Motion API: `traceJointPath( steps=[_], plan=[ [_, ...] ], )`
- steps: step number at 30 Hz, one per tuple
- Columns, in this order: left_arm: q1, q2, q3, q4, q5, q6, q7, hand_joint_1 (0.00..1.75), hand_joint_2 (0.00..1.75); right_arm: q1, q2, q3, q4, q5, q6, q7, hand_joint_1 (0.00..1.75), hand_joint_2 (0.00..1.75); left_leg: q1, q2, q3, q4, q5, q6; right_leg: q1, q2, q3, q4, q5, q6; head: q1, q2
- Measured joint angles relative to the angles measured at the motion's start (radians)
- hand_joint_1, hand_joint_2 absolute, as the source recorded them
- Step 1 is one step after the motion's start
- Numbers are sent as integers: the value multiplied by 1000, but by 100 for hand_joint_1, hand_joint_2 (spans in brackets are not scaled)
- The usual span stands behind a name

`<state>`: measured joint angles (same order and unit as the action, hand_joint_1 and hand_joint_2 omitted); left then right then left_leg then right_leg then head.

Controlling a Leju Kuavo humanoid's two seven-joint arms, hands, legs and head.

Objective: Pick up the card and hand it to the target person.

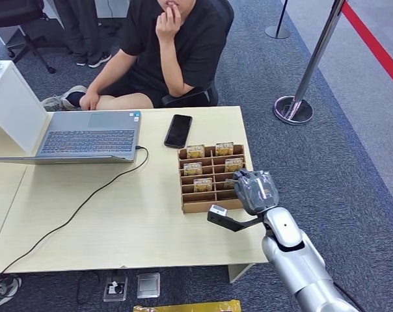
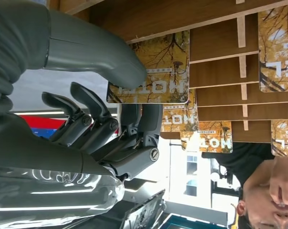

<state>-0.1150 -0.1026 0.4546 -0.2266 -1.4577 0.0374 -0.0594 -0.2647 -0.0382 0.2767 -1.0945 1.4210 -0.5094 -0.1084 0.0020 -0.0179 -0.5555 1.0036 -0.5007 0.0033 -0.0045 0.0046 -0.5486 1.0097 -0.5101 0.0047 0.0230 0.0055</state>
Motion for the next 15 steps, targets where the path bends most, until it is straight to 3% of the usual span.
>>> traceJointPath(
  steps=[6,15],
  plan=[
    [0,0,0,0,-4,8,-1,0,175,3,7,-8,0,-72,-25,-44,175,175,0,0,0,0,0,0,0,0,0,0,0,0,-1,0],
    [-9,0,0,0,-2,3,14,0,175,9,48,-30,-92,-372,-171,-258,175,175,0,0,-1,0,0,0,0,0,0,0,0,0,0,0]
  ],
)
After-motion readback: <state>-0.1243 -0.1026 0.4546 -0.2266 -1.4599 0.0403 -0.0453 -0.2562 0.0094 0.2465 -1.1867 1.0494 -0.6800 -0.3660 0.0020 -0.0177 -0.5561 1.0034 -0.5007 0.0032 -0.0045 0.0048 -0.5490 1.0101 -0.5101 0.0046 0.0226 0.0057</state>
